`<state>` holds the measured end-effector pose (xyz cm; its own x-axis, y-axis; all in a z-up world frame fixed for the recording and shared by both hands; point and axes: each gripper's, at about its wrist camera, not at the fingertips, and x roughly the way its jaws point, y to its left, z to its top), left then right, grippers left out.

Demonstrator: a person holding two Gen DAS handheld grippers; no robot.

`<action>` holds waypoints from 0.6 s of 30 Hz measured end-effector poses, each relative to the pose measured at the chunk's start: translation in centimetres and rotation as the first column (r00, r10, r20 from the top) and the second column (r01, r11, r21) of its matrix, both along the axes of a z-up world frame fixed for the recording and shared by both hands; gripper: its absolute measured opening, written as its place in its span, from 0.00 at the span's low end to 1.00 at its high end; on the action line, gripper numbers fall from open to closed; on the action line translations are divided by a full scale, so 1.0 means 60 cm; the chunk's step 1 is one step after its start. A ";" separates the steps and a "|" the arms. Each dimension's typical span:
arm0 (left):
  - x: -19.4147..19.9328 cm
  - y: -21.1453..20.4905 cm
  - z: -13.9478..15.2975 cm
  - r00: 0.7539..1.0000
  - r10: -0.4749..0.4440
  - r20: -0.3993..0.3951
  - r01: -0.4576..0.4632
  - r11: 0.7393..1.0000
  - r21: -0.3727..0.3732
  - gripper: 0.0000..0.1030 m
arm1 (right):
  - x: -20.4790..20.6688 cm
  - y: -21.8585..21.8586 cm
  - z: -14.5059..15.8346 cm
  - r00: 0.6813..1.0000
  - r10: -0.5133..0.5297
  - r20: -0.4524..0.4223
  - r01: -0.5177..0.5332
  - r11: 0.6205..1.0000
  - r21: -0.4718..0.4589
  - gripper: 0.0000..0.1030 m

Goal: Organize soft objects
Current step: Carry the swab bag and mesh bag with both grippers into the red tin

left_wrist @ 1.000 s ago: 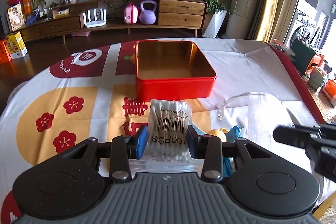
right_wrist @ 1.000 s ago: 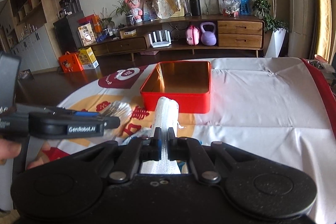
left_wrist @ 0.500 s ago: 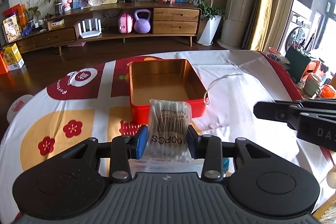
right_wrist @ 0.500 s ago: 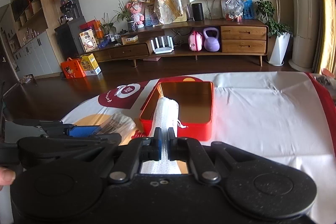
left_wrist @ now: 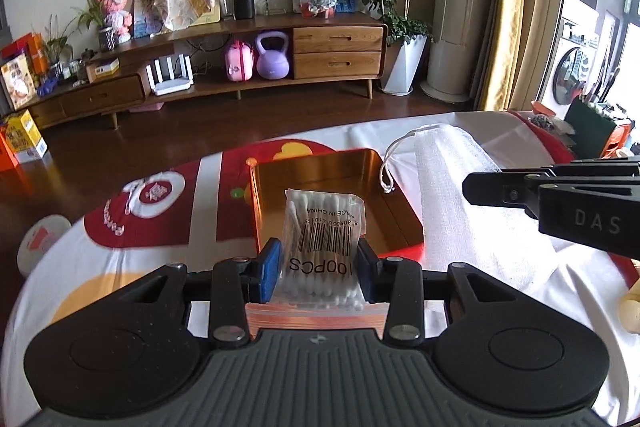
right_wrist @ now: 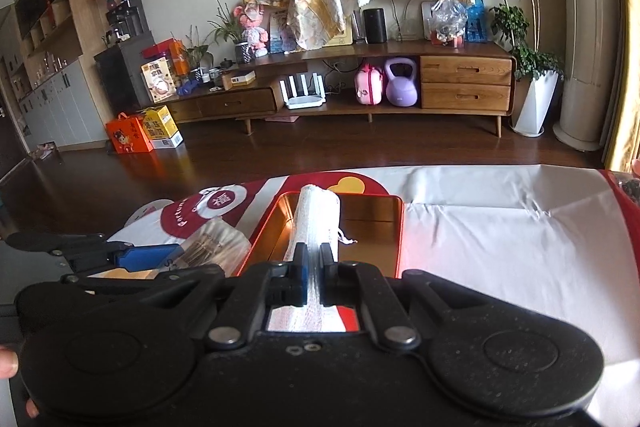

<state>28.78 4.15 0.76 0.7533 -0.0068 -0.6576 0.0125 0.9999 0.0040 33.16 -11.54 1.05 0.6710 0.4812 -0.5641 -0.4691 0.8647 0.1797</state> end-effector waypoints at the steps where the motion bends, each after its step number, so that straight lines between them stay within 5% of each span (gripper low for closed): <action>1: 0.011 0.002 -0.002 1.000 0.001 -0.002 -0.001 1.000 0.005 0.37 | 0.011 0.002 -0.002 1.000 -0.005 -0.005 0.005 1.000 0.003 0.04; 18: 0.186 0.018 -0.105 0.996 0.006 -0.093 -0.006 1.000 0.005 0.37 | 0.165 0.053 -0.102 0.993 -0.035 -0.110 0.032 0.999 -0.032 0.04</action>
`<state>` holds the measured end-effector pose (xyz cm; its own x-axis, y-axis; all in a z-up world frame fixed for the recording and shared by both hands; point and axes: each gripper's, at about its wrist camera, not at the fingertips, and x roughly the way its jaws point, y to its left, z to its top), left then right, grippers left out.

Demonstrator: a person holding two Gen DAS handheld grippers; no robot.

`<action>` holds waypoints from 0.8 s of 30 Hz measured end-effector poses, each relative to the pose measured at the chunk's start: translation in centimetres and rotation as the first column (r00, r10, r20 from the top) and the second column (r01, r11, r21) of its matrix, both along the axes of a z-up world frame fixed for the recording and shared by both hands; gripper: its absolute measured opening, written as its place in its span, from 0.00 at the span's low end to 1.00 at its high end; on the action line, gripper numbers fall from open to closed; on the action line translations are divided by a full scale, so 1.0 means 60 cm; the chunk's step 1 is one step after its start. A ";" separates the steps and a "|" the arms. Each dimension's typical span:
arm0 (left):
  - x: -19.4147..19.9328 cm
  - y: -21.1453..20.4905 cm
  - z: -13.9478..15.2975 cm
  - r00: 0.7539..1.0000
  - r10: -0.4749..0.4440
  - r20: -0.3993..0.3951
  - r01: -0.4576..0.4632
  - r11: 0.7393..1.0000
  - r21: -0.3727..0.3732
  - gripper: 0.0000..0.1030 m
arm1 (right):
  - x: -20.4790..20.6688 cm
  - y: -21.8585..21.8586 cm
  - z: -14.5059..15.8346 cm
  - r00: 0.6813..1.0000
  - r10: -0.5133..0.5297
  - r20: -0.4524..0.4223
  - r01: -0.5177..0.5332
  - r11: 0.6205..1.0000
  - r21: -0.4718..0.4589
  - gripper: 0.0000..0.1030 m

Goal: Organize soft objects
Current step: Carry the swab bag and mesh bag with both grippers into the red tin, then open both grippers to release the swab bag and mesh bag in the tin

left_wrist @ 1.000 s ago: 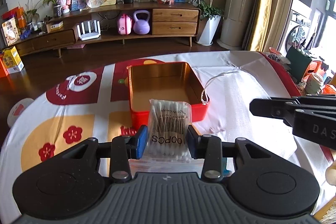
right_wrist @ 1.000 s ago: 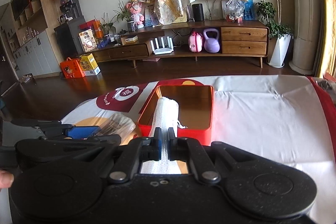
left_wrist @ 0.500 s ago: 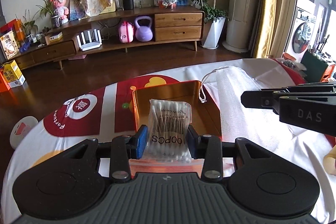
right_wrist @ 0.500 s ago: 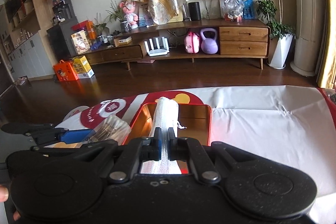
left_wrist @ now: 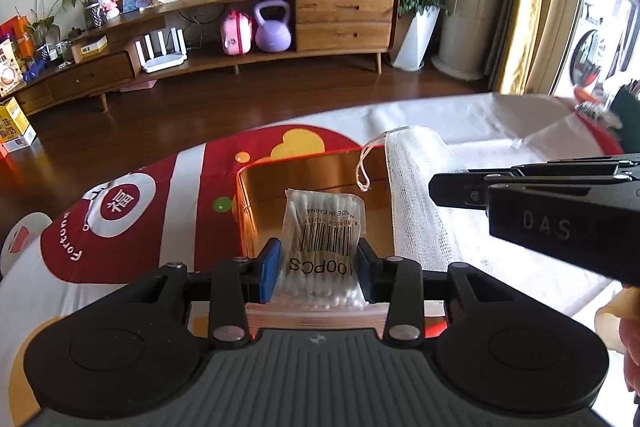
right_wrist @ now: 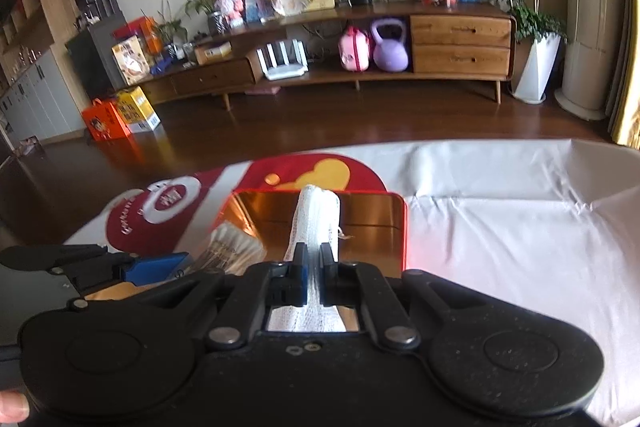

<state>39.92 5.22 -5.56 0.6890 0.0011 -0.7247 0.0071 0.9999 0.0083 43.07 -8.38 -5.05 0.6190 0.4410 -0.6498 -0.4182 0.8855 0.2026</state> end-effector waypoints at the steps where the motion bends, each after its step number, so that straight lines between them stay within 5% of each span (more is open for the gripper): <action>1: 0.008 0.000 -0.009 1.000 0.002 -0.009 -0.002 1.000 0.005 0.38 | 0.003 0.001 -0.007 1.000 0.002 -0.007 -0.002 1.000 -0.005 0.04; 14: 0.063 0.005 -0.077 0.995 -0.010 -0.095 0.012 1.000 0.022 0.38 | 0.021 0.013 -0.073 0.996 0.040 -0.075 -0.044 0.997 -0.062 0.06; 24: 0.065 0.002 -0.096 0.992 -0.006 -0.127 0.011 0.999 0.033 0.39 | 0.018 0.008 -0.073 0.997 0.029 -0.074 -0.034 0.997 -0.069 0.22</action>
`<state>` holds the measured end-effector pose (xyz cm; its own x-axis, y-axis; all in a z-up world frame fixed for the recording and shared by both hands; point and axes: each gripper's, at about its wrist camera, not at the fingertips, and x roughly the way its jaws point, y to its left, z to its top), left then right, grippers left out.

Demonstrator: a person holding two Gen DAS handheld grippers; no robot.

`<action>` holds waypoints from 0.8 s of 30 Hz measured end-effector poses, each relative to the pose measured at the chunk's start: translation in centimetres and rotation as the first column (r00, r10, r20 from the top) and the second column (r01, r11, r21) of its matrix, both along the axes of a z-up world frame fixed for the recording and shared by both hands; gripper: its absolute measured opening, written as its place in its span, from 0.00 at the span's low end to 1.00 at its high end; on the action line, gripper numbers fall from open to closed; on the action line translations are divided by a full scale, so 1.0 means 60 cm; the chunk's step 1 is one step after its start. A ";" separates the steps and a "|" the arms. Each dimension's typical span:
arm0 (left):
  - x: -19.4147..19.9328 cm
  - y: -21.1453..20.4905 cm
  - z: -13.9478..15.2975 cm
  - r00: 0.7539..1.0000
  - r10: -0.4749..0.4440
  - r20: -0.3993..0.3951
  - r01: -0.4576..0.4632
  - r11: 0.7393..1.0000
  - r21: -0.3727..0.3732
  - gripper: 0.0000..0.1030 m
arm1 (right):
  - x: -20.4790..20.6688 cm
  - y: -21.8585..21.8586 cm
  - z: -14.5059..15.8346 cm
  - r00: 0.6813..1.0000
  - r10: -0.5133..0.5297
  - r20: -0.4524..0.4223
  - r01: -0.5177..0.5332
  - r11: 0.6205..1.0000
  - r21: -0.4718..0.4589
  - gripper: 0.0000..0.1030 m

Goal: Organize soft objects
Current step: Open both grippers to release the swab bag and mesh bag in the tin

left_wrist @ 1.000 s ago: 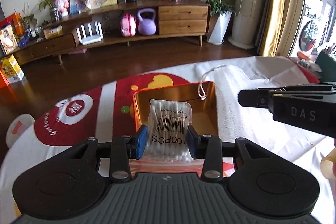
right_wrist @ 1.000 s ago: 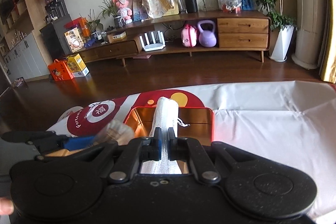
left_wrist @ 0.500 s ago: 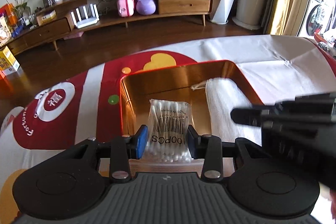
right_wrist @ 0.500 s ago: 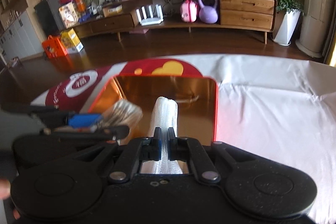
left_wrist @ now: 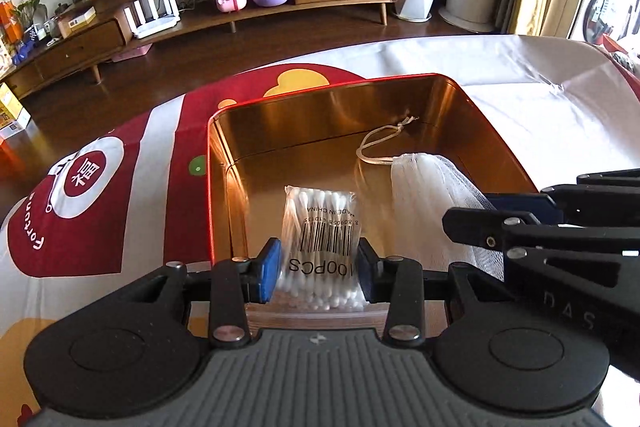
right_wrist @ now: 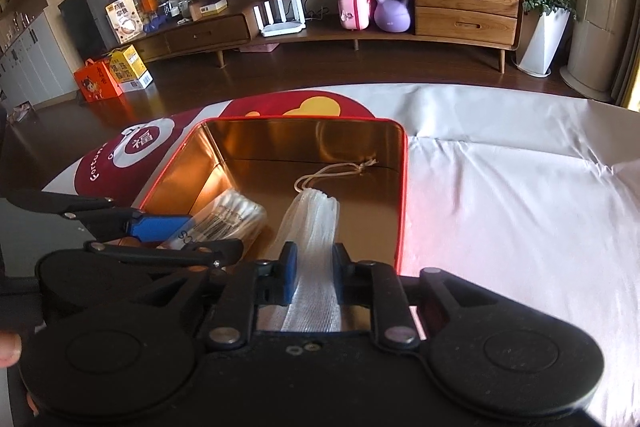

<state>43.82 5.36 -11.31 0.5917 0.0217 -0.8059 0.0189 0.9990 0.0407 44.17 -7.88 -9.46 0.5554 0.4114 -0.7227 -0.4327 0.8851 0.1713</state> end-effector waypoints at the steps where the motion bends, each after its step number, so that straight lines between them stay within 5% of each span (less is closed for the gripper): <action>1: -0.001 0.001 0.002 1.000 0.004 0.001 -0.004 1.000 -0.001 0.39 | -0.001 -0.002 0.002 1.000 -0.001 0.000 0.001 1.000 0.005 0.23; 8: -0.014 0.006 0.025 0.998 0.038 0.041 -0.037 0.999 -0.016 0.58 | -0.010 -0.017 0.021 1.000 -0.019 0.003 0.019 0.999 0.041 0.28; 24: -0.103 0.003 0.105 0.994 0.046 0.100 -0.044 0.999 -0.024 0.59 | -0.100 -0.033 0.101 0.998 -0.002 0.067 -0.002 0.998 0.060 0.48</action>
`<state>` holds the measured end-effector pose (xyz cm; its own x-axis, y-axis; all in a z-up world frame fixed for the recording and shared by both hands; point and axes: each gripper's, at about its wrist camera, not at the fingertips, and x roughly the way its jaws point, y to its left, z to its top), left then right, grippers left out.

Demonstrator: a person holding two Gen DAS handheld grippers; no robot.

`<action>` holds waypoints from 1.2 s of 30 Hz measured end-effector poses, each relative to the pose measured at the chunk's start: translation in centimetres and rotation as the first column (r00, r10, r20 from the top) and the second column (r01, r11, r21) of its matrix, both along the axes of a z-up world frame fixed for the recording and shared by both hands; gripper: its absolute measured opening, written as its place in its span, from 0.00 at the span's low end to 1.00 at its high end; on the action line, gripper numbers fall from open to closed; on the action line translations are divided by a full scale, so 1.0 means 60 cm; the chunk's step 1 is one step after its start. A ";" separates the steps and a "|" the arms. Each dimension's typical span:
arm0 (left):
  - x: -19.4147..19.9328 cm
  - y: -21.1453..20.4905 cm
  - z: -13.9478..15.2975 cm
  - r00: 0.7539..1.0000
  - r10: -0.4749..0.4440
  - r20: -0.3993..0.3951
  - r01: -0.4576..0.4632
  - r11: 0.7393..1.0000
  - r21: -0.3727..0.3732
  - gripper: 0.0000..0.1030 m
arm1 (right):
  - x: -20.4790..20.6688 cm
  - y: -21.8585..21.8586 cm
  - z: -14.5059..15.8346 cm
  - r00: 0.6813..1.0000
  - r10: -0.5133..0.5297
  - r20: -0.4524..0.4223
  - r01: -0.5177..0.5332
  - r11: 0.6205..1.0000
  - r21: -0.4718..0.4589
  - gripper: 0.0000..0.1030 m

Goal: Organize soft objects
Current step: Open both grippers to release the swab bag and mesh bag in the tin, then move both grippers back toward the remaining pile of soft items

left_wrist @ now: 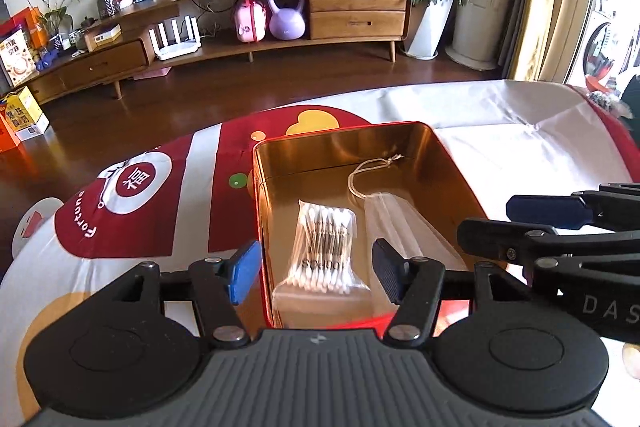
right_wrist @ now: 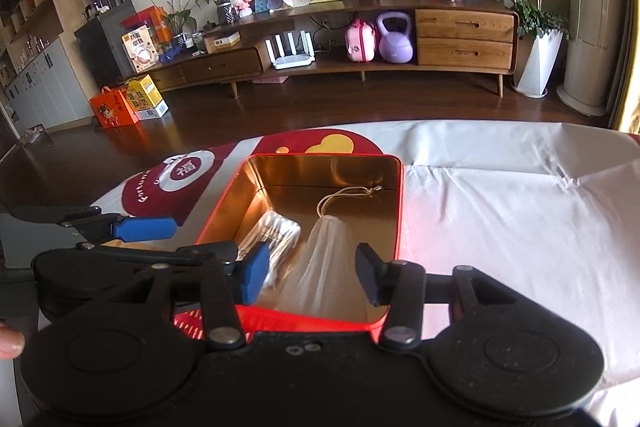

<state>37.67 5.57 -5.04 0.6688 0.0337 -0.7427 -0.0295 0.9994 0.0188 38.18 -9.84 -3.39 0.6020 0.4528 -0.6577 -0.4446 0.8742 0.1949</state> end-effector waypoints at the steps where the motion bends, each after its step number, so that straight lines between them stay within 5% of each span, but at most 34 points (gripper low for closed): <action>1: -0.008 -0.001 0.004 1.000 0.001 0.002 -0.001 1.000 0.000 0.59 | -0.007 -0.002 0.005 1.000 0.002 0.004 -0.002 1.000 0.000 0.49; 18: -0.154 -0.011 0.081 0.998 0.007 0.059 -0.005 1.000 -0.028 0.65 | -0.144 -0.033 0.050 0.998 0.032 0.054 -0.032 0.999 0.005 0.62; 36: -0.289 -0.029 0.088 0.997 -0.007 0.075 0.012 0.998 -0.063 0.65 | -0.256 -0.074 0.050 0.995 0.019 0.093 -0.023 0.999 0.043 0.77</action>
